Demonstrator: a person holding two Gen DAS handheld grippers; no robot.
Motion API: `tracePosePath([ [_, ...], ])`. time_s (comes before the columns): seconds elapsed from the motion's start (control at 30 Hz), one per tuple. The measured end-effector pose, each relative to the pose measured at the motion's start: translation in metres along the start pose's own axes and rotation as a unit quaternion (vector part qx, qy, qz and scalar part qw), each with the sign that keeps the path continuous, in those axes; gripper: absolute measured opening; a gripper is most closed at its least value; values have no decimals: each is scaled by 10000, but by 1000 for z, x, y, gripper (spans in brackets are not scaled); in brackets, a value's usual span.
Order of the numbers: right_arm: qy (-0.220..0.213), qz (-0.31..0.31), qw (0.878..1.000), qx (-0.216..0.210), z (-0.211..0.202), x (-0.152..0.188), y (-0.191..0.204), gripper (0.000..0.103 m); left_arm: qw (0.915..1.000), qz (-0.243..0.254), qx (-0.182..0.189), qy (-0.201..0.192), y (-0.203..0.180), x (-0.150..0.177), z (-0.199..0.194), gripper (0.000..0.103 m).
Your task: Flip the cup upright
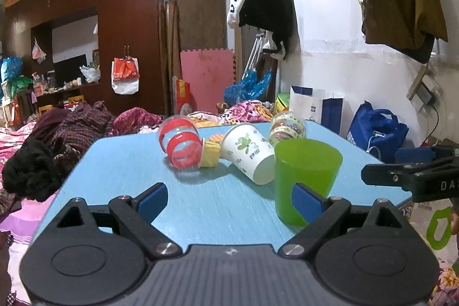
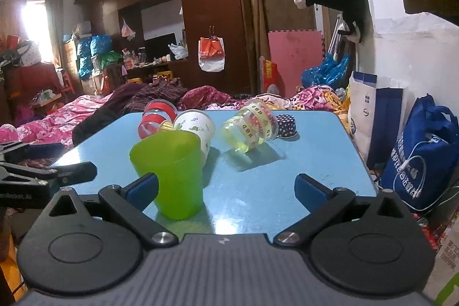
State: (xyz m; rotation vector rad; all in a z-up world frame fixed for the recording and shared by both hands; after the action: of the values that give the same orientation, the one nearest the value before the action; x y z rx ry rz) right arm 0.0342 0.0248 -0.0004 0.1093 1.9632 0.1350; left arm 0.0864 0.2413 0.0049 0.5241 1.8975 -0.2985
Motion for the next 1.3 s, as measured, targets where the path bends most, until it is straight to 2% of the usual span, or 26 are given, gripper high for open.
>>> tracePosePath([
  [1.3, -37, 42, 9999, -120, -5, 1, 1, 102, 10000, -6, 41, 71, -5, 0, 9, 95],
])
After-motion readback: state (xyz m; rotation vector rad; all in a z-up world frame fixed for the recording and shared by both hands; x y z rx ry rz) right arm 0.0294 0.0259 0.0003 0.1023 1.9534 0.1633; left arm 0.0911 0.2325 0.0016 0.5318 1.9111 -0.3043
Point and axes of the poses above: each gripper's, at about its wrist camera, not at the fingertips, and z roughly the way its jaws point, y to its left, x to its underside, the point moved 4 cm from there along z, roughly the way its jaws point, and after that the axes turned 5 degrees about -x, right-handed, at the moved point
